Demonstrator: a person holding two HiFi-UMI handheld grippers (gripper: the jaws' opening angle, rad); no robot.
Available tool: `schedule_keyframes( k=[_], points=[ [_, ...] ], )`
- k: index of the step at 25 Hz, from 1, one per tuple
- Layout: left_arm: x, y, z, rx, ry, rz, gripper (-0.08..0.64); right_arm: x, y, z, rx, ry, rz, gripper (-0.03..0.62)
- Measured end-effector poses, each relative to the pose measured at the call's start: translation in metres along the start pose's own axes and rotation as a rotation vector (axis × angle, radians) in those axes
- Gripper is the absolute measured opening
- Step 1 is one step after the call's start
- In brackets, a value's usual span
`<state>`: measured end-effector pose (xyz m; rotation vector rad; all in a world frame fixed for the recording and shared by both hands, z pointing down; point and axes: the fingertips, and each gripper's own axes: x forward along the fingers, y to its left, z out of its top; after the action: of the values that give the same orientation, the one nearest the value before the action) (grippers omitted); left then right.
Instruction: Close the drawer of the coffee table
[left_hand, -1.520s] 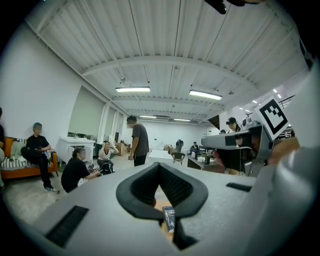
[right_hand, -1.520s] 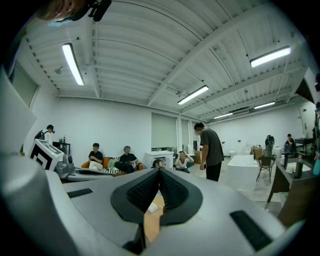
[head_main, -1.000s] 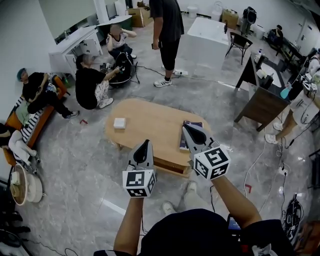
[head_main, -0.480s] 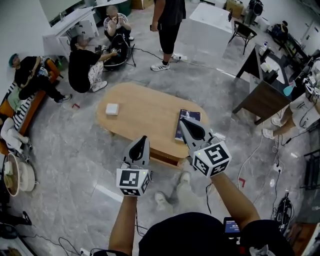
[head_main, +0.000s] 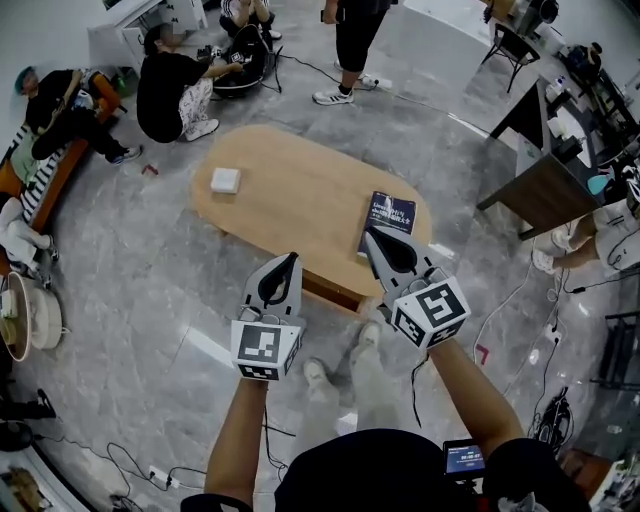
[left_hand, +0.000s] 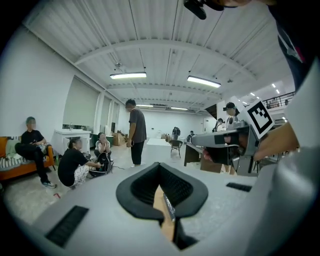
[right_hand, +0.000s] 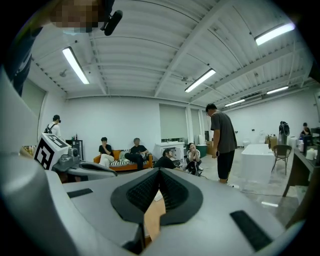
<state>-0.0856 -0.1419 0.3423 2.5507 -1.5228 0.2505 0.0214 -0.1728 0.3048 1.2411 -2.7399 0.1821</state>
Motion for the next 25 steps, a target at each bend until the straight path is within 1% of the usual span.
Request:
schedule_keyframes(
  k=[7, 9, 13, 17, 25],
  points=[
    [0.011, 0.009, -0.037, -0.034, 0.061, 0.043, -0.002, 0.018, -0.002, -0.037, 0.037, 0.024, 0.028, 0.012],
    [0.013, 0.011, -0.049, -0.04, 0.075, 0.043, -0.002, 0.022, 0.0, -0.047, 0.037, 0.033, 0.037, 0.012],
    [0.016, 0.019, -0.068, -0.039, 0.09, 0.07, -0.003, 0.028, -0.002, -0.062, 0.029, 0.048, 0.051, 0.012],
    [0.02, 0.018, -0.082, -0.024, 0.085, 0.04, -0.002, 0.034, -0.004, -0.076, 0.025, 0.057, 0.053, 0.012],
    [0.022, 0.028, -0.122, -0.063, 0.095, 0.058, -0.003, 0.046, 0.003, -0.112, 0.027, 0.075, 0.07, 0.012]
  ],
)
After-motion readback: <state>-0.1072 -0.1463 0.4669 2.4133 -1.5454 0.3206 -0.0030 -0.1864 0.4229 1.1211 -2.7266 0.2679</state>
